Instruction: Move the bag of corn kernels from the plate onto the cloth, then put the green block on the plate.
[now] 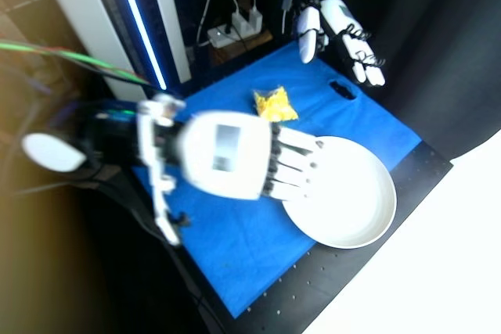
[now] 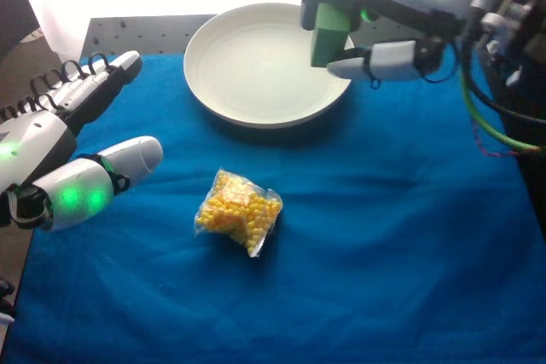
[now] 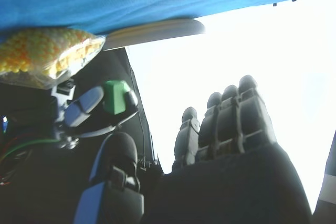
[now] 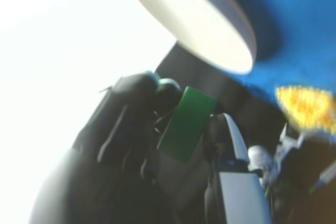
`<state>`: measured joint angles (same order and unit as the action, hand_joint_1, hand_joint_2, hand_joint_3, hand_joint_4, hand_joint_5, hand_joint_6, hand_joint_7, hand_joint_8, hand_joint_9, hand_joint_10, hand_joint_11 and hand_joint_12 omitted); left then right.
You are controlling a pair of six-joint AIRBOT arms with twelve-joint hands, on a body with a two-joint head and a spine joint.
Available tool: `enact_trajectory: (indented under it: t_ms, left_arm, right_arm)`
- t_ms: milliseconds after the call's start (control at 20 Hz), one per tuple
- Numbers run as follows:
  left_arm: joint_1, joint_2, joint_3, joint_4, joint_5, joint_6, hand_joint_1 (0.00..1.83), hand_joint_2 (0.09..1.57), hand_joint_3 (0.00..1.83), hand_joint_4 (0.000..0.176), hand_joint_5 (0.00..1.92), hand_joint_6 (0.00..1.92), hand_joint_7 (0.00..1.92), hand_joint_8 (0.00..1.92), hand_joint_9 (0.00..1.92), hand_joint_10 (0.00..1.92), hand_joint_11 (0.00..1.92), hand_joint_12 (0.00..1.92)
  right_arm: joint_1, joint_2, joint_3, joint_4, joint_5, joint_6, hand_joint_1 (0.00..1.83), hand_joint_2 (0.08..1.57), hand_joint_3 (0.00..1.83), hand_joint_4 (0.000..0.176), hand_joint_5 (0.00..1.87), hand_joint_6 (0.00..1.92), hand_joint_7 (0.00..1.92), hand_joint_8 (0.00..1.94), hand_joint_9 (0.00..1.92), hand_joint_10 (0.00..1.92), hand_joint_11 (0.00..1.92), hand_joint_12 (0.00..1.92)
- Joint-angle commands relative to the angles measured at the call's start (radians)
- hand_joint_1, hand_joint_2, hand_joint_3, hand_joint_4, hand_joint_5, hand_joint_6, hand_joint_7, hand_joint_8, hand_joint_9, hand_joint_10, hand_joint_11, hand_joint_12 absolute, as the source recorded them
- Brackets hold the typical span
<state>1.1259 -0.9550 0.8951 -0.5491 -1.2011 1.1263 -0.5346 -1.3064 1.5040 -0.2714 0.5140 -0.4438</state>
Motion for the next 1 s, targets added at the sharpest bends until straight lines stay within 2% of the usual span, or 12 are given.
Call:
enact_trajectory:
  t_ms: [0,50,150,300,400,450,600,700,750,800,850,950]
  left_arm:
    - [-0.005,-0.004,0.006,0.025,-0.121,-0.015,0.09,1.29,0.00,0.167,0.00,0.00,0.00,0.00,0.00,0.00,0.00,0.00]
    - [-0.005,-0.006,0.008,0.025,-0.121,-0.015,0.10,1.29,0.00,0.155,0.00,0.00,0.00,0.00,0.00,0.00,0.00,0.00]
    - [-0.005,-0.008,0.011,0.025,-0.121,-0.021,0.10,1.29,0.00,0.152,0.00,0.00,0.00,0.00,0.00,0.00,0.00,0.00]
    - [-0.005,-0.009,0.013,0.027,-0.125,-0.028,0.07,1.30,0.00,0.153,0.00,0.00,0.00,0.00,0.00,0.00,0.00,0.00]
    - [-0.005,-0.011,0.016,0.032,-0.123,-0.040,0.07,1.30,0.00,0.132,0.00,0.00,0.00,0.00,0.00,0.00,0.00,0.00]
    - [-0.005,-0.011,0.016,0.034,-0.123,-0.043,0.08,1.31,0.00,0.140,0.00,0.00,0.00,0.00,0.00,0.00,0.00,0.00]
    - [-0.005,-0.012,0.015,0.037,-0.123,-0.045,0.08,1.30,0.00,0.133,0.00,0.00,0.00,0.00,0.00,0.00,0.00,0.00]
    - [-0.004,-0.013,0.015,0.037,-0.122,-0.045,0.10,1.32,0.01,0.108,0.00,0.00,0.00,0.00,0.00,0.00,0.01,0.00]
    - [-0.004,-0.014,0.015,0.036,-0.119,-0.045,0.13,1.32,0.01,0.103,0.00,0.00,0.00,0.00,0.00,0.00,0.00,0.00]
    - [-0.003,-0.015,0.016,0.036,-0.118,-0.045,0.14,1.32,0.00,0.114,0.00,0.00,0.00,0.00,0.00,0.00,0.00,0.00]
    - [-0.002,-0.016,0.016,0.034,-0.119,-0.045,0.14,1.32,0.00,0.128,0.00,0.00,0.00,0.00,0.00,0.00,0.00,0.00]
    - [-0.001,-0.018,0.018,0.033,-0.119,-0.045,0.14,1.33,0.01,0.109,0.00,0.00,0.00,0.00,0.00,0.00,0.00,0.00]
  right_arm:
    - [0.024,-0.025,0.026,0.006,0.037,0.005,1.18,1.30,0.00,0.000,0.60,1.34,0.73,1.66,0.74,1.70,0.79,1.92]
    - [0.030,-0.048,0.050,-0.001,0.010,0.005,1.19,1.27,0.00,0.000,0.68,1.25,0.75,1.60,0.69,1.61,0.74,1.91]
    - [0.036,-0.084,0.092,-0.004,-0.032,0.005,1.18,1.27,0.00,0.000,0.75,1.19,0.68,1.66,0.66,1.67,0.78,1.92]
    - [0.036,-0.131,0.148,-0.004,-0.092,0.005,1.21,1.23,0.00,0.000,0.67,1.28,0.87,1.39,0.94,1.31,0.90,1.65]
    - [0.035,-0.143,0.177,-0.007,-0.113,0.005,1.21,1.24,0.00,0.000,0.66,1.27,0.85,1.43,0.95,1.37,0.93,1.73]
    - [0.035,-0.147,0.188,-0.007,-0.120,0.005,1.18,1.25,0.00,0.000,0.66,1.32,0.82,1.42,0.77,1.28,0.72,1.73]
    - [0.035,-0.149,0.196,-0.005,-0.131,0.005,1.20,1.25,0.00,0.000,0.60,1.41,0.87,1.33,0.83,1.22,0.76,1.72]
    - [0.035,-0.149,0.192,0.000,-0.131,0.005,1.18,1.30,0.00,0.000,0.46,1.60,0.82,1.37,0.82,1.12,0.71,1.71]
    - [0.035,-0.149,0.186,-0.001,-0.131,0.005,1.16,1.27,0.00,0.000,0.33,0.95,0.64,0.87,0.67,0.97,0.49,1.66]
    - [0.035,-0.149,0.183,-0.004,-0.131,0.005,1.12,1.27,0.00,0.000,0.35,0.60,0.63,0.57,0.62,0.86,0.42,1.64]
    - [0.036,-0.149,0.178,-0.014,-0.131,0.005,1.07,1.27,0.00,0.000,0.35,0.43,0.57,0.38,0.54,0.83,0.36,1.62]
    - [0.036,-0.148,0.172,-0.014,-0.130,0.005,0.99,1.28,0.00,0.000,0.29,0.35,0.50,0.23,0.44,0.95,0.31,1.69]
